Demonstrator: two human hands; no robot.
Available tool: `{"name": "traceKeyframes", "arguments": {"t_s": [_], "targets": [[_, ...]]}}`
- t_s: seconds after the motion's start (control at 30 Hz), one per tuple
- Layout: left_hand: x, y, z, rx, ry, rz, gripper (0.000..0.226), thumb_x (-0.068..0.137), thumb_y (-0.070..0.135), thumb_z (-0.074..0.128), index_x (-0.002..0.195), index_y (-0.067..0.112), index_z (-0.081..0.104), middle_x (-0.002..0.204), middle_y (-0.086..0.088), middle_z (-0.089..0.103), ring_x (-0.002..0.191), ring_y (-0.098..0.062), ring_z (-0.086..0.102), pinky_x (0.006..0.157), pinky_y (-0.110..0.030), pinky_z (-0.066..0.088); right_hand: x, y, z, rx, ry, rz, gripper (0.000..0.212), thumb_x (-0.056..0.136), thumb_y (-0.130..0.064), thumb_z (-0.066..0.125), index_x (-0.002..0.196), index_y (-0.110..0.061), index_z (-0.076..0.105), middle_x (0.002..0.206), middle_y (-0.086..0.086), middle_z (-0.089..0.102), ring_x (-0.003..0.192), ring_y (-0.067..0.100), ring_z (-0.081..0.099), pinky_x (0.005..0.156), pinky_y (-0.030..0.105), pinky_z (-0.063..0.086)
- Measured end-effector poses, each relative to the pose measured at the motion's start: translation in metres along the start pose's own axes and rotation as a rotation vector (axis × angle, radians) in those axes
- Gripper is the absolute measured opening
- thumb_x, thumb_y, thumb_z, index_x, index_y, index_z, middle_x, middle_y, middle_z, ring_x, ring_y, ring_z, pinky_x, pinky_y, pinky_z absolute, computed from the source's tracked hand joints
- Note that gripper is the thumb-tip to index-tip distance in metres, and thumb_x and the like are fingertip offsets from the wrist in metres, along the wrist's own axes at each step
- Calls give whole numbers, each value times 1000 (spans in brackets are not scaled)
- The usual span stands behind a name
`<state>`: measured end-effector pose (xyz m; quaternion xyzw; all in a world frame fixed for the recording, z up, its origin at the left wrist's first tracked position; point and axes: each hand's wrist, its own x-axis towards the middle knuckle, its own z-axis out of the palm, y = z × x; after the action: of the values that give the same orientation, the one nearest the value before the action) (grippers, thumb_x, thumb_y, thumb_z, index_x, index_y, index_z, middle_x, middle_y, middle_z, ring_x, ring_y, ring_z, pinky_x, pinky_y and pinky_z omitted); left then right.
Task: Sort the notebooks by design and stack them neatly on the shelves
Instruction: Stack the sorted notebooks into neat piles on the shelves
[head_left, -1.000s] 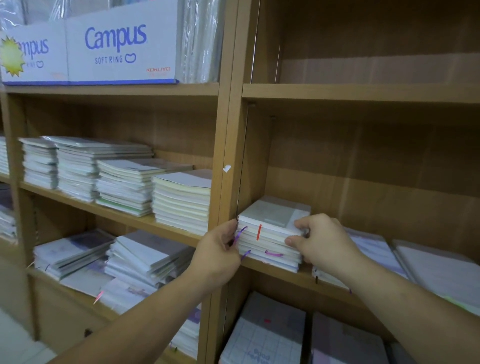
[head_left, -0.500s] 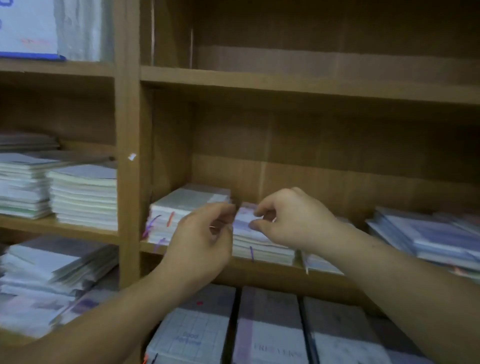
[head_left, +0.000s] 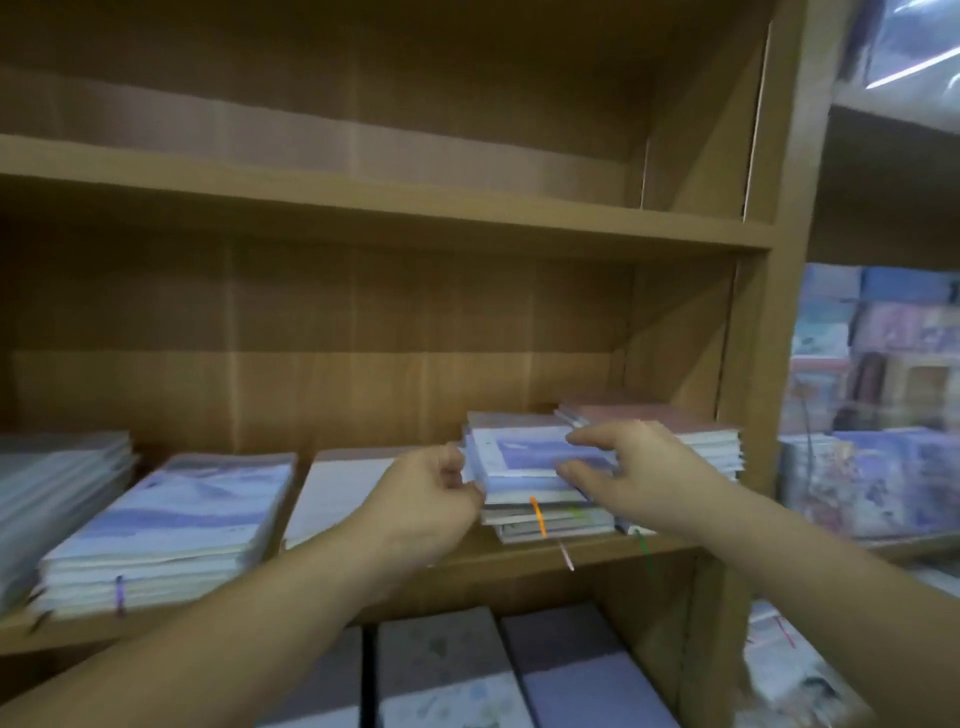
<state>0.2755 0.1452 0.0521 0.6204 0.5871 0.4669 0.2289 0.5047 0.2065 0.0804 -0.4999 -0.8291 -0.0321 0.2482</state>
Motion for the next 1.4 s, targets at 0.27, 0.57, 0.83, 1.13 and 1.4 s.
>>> {"name": "traceKeyframes", "arguments": {"t_s": [0.27,0.57,0.83,1.13,1.4], "targets": [[48,5,32,-232,20,-316,37,94,39,70,99,3,66,86,-11,71,76,-28,68,78,-45,63,-16,44,38,78,99,-67,54,94,-63,49,134,-30,63,118,-16,57,97,3,57,88,24,47],[69,39,45,-534,-63,-415,13,93,12,70,104,6,66,76,-15,76,62,-28,74,51,-46,60,-7,36,38,206,274,-3,40,99,-53,43,66,-32,50,70,-6,51,75,12,54,68,41,45],[35,25,-3,-678,27,-228,26,87,15,76,107,-1,69,99,-18,77,90,-34,76,82,-49,62,4,11,20,1028,89,276,36,92,-43,72,123,-27,63,102,-2,77,66,6,69,67,29,56],[-3,-25,-98,-264,230,95,40,84,29,83,117,20,63,105,1,77,92,-13,74,84,-38,62,43,-97,63,1060,171,66,61,93,0,66,138,-37,50,125,-12,67,116,14,63,99,46,55],[-3,-64,-115,54,225,128,30,92,31,74,116,36,58,113,16,71,96,4,68,82,-22,59,45,-116,86,899,129,-22,70,96,-7,65,146,-46,35,134,-25,56,126,4,54,106,45,50]]}}
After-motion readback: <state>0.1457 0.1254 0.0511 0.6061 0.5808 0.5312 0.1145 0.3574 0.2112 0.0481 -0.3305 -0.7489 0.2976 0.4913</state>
